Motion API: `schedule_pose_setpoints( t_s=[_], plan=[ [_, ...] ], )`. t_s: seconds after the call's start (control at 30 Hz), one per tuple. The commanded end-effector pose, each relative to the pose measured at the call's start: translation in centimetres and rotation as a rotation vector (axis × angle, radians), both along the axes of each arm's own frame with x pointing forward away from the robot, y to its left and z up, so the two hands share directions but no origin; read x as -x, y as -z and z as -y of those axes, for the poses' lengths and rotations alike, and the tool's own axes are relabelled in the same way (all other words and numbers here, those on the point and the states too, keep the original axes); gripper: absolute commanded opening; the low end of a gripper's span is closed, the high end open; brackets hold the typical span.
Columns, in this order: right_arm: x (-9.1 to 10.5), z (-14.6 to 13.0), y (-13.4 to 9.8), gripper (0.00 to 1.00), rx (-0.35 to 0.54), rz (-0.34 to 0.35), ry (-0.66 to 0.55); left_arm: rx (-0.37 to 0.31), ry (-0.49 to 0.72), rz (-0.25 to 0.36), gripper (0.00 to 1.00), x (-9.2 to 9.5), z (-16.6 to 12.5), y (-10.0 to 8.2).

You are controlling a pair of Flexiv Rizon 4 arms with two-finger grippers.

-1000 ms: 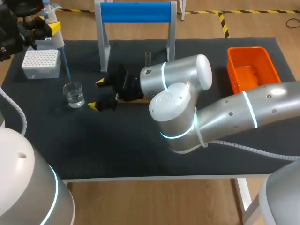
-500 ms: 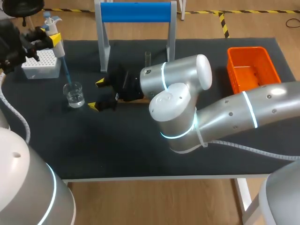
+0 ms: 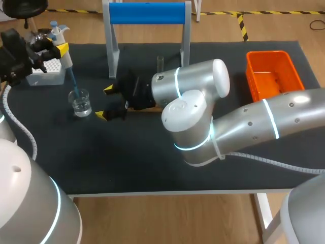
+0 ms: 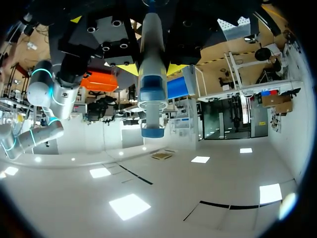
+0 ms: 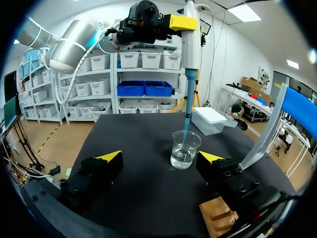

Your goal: Invert the test tube, pick up the pipette, mount the tip to pipette, aspirate from beaker and dispense into the tube, eject the tip, return the pipette, and cap with the stopper.

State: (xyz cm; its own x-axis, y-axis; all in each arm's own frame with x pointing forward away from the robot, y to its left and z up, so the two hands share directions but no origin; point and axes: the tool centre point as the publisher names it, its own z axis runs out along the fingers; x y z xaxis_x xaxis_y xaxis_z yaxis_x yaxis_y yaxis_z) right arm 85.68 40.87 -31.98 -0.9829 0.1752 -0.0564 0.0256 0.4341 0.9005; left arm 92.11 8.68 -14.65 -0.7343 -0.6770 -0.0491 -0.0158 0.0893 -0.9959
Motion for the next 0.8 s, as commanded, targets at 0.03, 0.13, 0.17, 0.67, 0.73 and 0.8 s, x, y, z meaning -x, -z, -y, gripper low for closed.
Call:
schedule_pose_setpoints(
  t_s=[0.03,0.13,0.17,0.67,0.73,0.8],
  plan=[
    [0.0,0.0,0.0,1.0,0.002,-0.002,-0.002,0.001,0.0,-0.001,0.0,-0.4,0.2,0.6],
    [0.0,0.0,0.0,1.0,0.002,-0.002,-0.002,0.008,-0.002,-0.007,0.0,-0.4,0.3,1.0],
    [0.0,0.0,0.0,1.0,0.002,-0.002,-0.002,0.002,-0.003,-0.009,0.0,-0.4,0.2,1.1],
    [0.0,0.0,0.0,1.0,0.002,-0.002,-0.002,0.003,-0.01,-0.012,0.0,-0.5,0.2,2.0],
    [0.0,0.0,0.0,1.0,0.002,-0.002,-0.002,0.005,-0.011,-0.012,0.0,-0.5,0.2,2.1],
    [0.0,0.0,0.0,1.0,0.002,-0.002,-0.002,0.008,-0.012,-0.014,0.0,-0.6,0.1,2.3]
  ],
)
